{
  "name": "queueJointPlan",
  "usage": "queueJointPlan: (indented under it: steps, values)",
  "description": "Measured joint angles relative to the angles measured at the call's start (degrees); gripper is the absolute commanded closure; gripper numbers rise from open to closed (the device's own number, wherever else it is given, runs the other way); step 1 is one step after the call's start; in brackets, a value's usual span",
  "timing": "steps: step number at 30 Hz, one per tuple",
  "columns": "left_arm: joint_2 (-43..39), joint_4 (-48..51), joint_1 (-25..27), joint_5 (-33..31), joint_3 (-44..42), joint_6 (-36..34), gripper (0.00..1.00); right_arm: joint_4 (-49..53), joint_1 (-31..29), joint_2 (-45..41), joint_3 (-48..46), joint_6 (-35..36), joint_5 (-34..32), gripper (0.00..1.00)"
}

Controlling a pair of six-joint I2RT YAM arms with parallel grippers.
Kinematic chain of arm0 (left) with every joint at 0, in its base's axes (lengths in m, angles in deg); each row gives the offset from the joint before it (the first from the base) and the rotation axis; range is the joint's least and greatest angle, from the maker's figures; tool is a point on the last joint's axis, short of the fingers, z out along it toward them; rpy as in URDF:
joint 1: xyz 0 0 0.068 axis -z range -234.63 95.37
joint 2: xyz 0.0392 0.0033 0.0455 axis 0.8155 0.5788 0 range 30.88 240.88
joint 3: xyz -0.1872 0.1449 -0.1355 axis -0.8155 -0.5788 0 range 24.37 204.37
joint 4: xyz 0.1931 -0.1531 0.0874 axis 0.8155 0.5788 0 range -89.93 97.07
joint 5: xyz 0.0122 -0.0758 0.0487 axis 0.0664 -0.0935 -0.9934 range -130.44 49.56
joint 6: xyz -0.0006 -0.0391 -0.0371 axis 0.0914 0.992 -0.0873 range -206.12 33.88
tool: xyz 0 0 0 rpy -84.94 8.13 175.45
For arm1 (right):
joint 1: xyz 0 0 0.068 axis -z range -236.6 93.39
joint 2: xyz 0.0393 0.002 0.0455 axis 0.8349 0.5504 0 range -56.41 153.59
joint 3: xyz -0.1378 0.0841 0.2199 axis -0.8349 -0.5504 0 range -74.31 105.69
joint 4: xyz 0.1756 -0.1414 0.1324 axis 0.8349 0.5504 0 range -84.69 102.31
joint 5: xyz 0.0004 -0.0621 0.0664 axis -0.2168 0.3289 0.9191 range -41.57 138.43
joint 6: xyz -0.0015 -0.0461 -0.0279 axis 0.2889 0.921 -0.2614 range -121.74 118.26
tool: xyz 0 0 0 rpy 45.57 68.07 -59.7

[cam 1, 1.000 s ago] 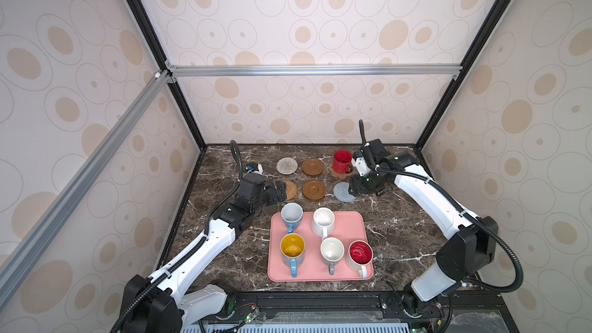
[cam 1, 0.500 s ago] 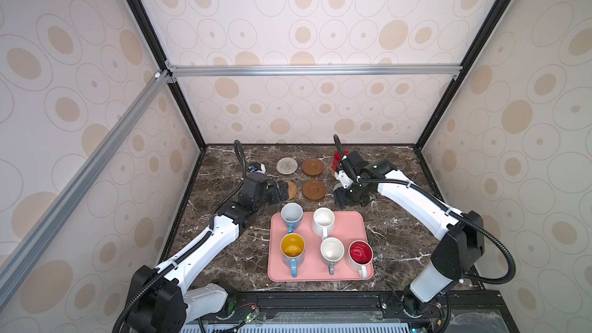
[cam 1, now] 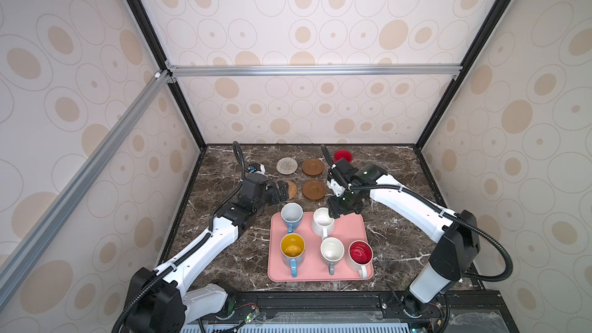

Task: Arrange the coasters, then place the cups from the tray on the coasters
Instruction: 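Move the right gripper back over the white mug on the tray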

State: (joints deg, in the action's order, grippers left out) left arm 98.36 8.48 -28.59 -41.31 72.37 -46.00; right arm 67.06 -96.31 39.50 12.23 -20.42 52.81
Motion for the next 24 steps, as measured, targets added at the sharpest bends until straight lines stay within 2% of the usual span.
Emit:
queueJointPlan:
  steps: [10,24]
  values:
    - [0.00,-0.22,0.00,0.44,-0.31,0.26,0.00,0.13,-4.37,0.92,-2.05,-1.77,0.35,0.37]
    - [0.00,-0.22,0.00,0.59,-0.74,0.26,0.00,-0.50,-7.06,5.84,-2.67,-4.48,0.31,0.37]
